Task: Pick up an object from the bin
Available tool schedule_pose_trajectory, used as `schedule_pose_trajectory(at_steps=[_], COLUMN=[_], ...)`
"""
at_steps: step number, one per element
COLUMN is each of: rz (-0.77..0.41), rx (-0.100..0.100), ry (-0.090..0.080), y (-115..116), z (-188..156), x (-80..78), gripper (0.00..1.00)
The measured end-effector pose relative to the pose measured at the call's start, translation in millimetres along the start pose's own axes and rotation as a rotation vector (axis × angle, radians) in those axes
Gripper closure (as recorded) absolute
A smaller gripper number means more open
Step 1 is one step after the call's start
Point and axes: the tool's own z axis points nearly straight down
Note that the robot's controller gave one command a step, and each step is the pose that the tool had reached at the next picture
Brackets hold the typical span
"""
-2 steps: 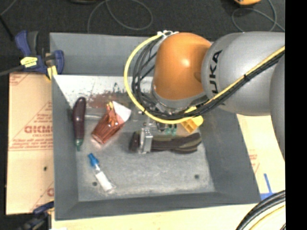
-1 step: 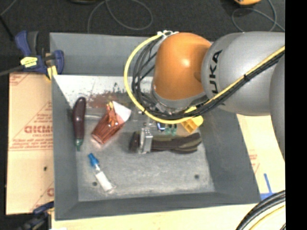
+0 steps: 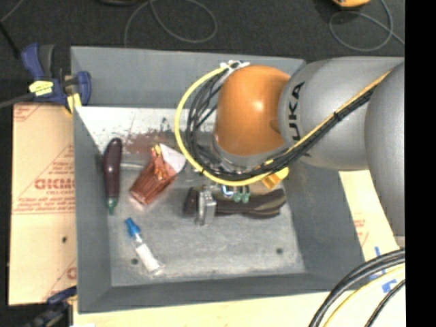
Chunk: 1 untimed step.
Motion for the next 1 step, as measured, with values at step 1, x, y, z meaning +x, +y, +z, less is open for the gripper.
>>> schedule_pose_trajectory(at_steps=[1], rz=[0.072], rx=[-0.001], ry=[0.007], y=[-4.7], z=[35.3], x=[1.2], gripper=[0.0])
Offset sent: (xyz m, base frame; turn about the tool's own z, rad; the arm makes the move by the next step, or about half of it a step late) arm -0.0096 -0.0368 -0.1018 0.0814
